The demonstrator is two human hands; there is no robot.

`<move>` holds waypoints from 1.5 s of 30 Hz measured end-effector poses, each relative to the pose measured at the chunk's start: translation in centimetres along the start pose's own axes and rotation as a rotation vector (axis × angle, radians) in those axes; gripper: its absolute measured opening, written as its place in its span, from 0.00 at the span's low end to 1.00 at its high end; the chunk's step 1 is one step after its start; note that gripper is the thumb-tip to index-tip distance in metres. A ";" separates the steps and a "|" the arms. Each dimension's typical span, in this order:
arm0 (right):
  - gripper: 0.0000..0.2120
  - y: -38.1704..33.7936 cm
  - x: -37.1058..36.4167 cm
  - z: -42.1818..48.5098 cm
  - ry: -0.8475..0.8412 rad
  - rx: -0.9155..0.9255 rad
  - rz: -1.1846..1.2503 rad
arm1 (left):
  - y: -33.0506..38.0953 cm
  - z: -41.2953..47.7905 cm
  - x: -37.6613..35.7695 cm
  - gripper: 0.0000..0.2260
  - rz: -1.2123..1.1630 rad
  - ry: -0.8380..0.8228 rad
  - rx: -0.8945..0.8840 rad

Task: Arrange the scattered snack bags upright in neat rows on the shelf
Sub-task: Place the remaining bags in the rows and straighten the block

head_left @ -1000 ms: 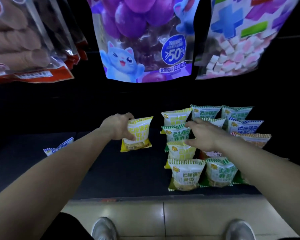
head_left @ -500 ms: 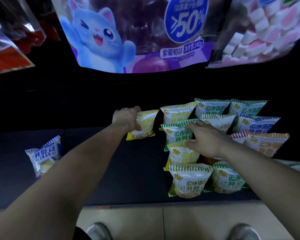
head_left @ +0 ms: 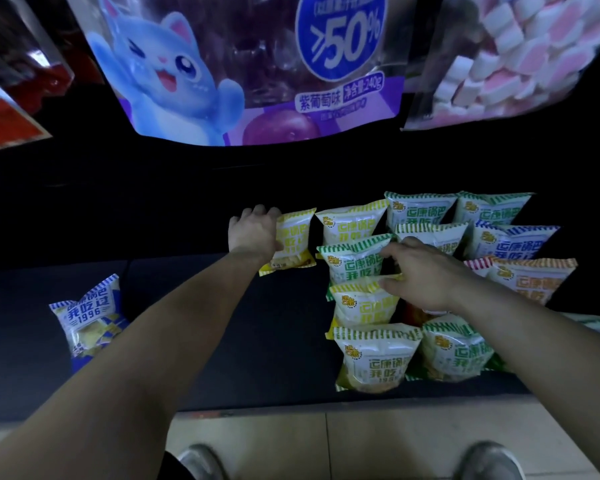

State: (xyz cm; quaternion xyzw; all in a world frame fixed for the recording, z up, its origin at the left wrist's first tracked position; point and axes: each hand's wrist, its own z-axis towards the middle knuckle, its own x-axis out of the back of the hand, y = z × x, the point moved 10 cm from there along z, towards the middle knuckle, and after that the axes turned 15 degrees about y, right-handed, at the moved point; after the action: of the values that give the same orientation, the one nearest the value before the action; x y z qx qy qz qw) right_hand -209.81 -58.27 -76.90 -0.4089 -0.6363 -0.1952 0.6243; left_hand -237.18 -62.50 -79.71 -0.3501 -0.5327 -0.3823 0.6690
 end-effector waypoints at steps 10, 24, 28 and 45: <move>0.29 -1.4 0.1 0.1 -0.023 0.028 -0.056 | 0.0 -0.1 0.9 0.33 0.074 -0.019 -0.035; 0.29 -15.3 2.5 -3.0 0.052 0.150 -0.083 | -11.0 -13.8 14.0 0.31 -0.114 -0.116 0.050; 0.28 -22.6 0.5 -4.5 0.001 0.198 -0.038 | -20.3 -21.4 15.0 0.29 -0.246 -0.193 0.281; 0.30 -46.3 -21.1 0.7 -0.227 0.252 0.043 | -41.2 -33.0 7.4 0.33 -0.368 -0.231 0.669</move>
State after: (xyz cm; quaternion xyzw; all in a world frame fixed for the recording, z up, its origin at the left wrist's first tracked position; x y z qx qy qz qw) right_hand -247.99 -90.89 -85.02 -0.3606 -0.7133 -0.0529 0.5987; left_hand -257.96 -111.46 -76.10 -0.0525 -0.7533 -0.2592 0.6021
